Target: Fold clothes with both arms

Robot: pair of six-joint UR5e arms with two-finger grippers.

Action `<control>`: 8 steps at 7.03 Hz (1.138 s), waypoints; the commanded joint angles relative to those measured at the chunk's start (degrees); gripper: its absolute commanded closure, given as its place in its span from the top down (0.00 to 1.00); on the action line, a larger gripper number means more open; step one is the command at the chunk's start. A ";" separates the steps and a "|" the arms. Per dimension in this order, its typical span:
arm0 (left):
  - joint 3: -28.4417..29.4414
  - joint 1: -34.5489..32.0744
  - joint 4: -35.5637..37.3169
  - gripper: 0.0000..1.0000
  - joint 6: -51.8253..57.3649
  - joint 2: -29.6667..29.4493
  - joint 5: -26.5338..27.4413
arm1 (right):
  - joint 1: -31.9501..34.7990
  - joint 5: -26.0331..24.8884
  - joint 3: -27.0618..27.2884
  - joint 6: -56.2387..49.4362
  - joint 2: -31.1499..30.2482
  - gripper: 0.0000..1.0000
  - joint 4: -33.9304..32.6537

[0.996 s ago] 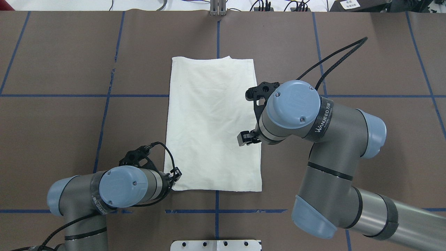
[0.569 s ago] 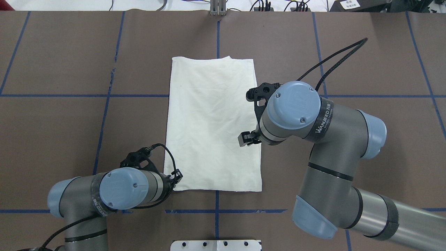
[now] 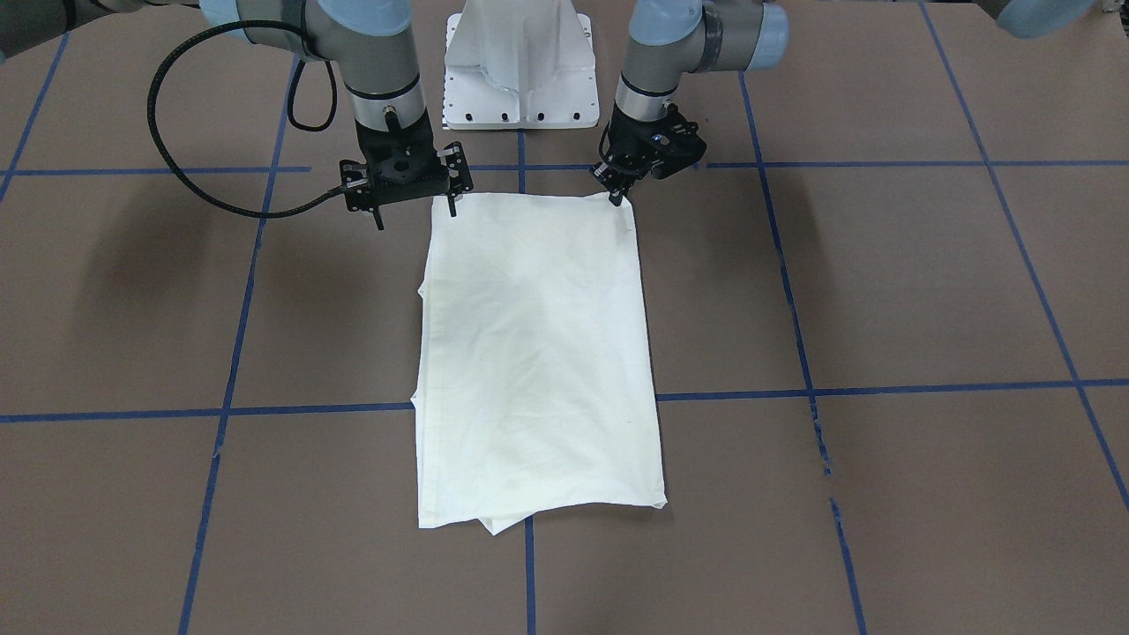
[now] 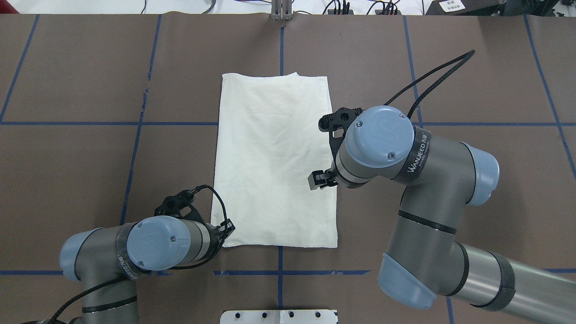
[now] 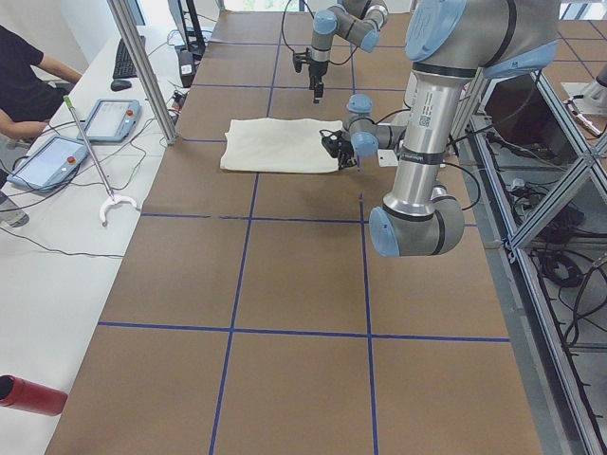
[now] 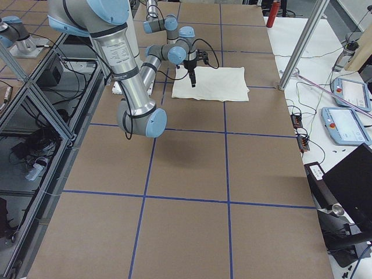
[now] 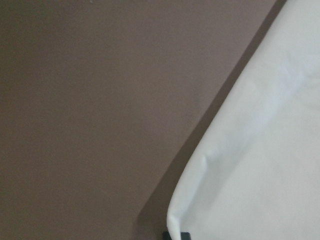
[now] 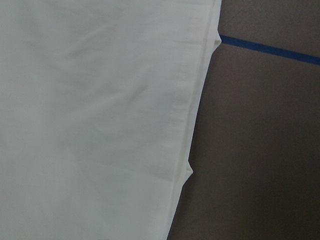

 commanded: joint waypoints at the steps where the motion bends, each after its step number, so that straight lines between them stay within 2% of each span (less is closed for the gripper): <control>1: -2.04 0.15 0.02 0.00 1.22 -0.19 -0.19 | -2.16 -0.09 0.17 9.66 0.01 1.00 0.16; 4: -2.41 0.32 -0.07 0.00 1.32 -0.28 -0.46 | -8.66 -0.96 0.35 37.30 -0.60 1.00 3.04; 5: -2.32 0.32 -0.07 0.00 1.32 -0.19 -0.46 | -10.34 -3.23 0.35 45.67 -1.82 1.00 6.45; 6: -2.32 0.32 -0.15 0.00 1.32 -0.28 -0.46 | -11.92 -6.39 -0.69 48.72 -2.88 1.00 10.66; 8: -2.23 0.32 -0.15 0.00 1.32 -0.62 -0.46 | -12.46 -8.25 -4.21 55.65 -2.72 1.00 12.55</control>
